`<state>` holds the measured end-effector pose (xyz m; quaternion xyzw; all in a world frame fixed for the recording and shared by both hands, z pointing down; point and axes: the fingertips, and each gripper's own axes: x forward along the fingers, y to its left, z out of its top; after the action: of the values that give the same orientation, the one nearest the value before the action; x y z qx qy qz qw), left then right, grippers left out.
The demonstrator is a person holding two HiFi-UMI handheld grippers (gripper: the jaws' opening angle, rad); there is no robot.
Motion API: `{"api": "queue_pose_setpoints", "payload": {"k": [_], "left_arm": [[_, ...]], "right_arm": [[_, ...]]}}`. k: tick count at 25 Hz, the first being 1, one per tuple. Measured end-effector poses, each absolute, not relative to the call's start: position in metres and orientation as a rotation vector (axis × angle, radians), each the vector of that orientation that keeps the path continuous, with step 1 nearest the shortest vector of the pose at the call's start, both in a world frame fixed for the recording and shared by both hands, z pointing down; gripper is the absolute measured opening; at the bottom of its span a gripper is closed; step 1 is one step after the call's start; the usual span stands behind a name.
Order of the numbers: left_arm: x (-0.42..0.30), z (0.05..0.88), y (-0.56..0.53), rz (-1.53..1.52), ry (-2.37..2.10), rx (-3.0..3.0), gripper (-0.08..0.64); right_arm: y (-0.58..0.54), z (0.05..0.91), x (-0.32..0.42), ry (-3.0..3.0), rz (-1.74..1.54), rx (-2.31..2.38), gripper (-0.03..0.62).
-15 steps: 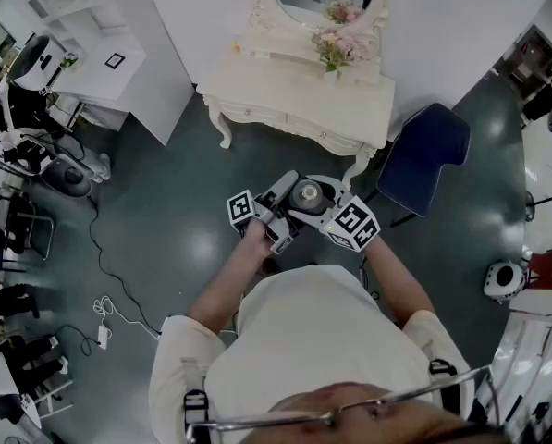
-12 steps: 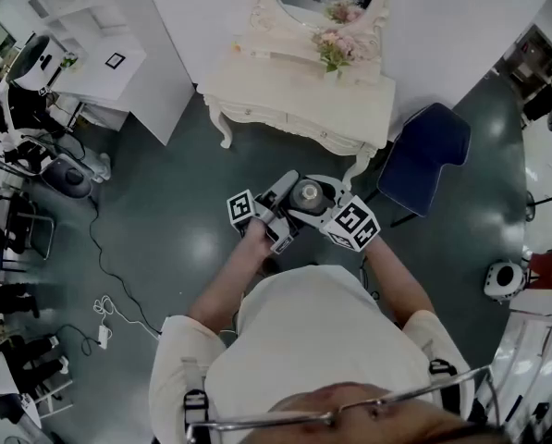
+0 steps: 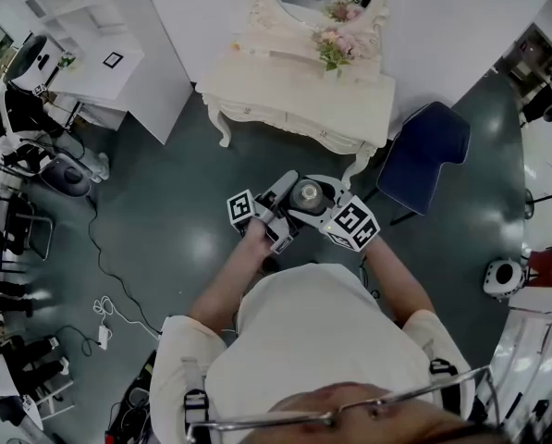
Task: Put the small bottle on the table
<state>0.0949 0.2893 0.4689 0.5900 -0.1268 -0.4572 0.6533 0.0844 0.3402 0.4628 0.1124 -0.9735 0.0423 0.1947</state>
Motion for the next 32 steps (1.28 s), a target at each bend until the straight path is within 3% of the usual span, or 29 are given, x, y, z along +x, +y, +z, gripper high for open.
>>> {"api": "queue_pose_setpoints", "payload": {"k": [32], "left_arm": [[0.037,0.475,0.284,-0.943,-0.214,1.338,0.342]], "right_arm": [[0.333,0.468,0.021,-2.728,0.147,0.463,0.345]]}}
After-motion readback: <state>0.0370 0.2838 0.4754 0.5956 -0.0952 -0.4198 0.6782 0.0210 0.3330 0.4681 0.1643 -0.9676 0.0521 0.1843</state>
